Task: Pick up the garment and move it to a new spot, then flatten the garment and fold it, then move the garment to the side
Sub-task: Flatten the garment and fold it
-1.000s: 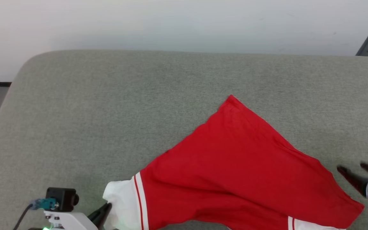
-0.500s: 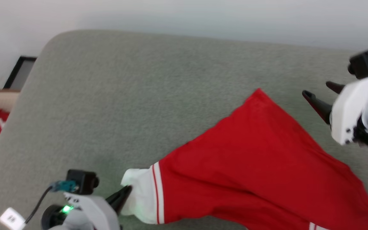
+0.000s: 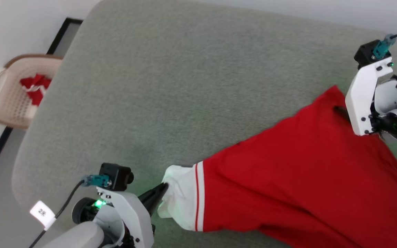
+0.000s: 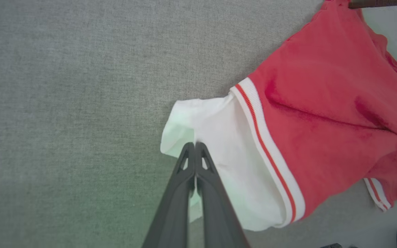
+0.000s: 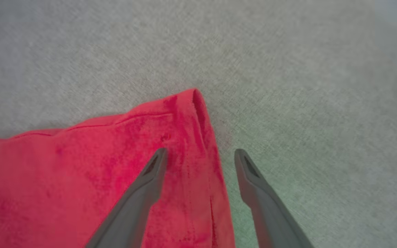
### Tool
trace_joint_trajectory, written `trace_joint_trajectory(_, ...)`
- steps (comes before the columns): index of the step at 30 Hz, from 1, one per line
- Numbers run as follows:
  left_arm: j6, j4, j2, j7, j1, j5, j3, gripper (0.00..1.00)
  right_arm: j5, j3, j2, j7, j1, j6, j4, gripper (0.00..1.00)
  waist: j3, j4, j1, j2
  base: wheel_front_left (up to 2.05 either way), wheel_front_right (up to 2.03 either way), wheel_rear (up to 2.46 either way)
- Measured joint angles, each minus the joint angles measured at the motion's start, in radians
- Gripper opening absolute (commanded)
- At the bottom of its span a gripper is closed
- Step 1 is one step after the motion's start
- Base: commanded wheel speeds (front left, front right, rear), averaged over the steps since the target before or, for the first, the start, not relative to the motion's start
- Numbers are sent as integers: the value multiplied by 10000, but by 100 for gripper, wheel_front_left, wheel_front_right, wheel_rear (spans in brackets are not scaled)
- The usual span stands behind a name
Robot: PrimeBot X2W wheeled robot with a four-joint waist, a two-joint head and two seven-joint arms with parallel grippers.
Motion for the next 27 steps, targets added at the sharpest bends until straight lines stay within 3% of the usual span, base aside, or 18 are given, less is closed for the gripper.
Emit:
trace_joint_trajectory(4, -127, 286, -113, -17, -81, 0, 2, 0, 433, 362, 98, 734, -372, -2, 1112, 100, 209, 354, 0, 0, 0, 0, 0)
trace_joint_trajectory(5, -161, 328, -136, -27, -84, -2, 0, 0, 537, 389, 136, 1032, -544, 0, 1371, 58, 249, 417, 0, 0, 0, 0, 0)
trace_joint_trajectory(6, -186, 370, -155, -27, -85, -4, -4, 0, 600, 439, 157, 1227, -662, 0, 1509, 0, 286, 470, 0, 0, 0, 0, 0)
trace_joint_trajectory(14, -261, 550, -77, 67, -212, -52, 33, 0, 1045, 711, 198, 991, -977, 2, 1954, 0, 281, 440, 0, 0, 0, 0, 0)
trace_joint_trajectory(22, -52, -25, 1012, 917, -1709, 399, 499, 0, 1189, 1315, -111, 219, -1378, 2, 1181, 0, -129, -112, 0, 0, 0, 0, 0)
trace_joint_trajectory(27, -378, 140, 1676, 1965, -3488, 640, 917, 0, 1450, 1235, -267, -502, -1849, 2, 692, 0, -574, -545, 0, 0, 0, 0, 0)
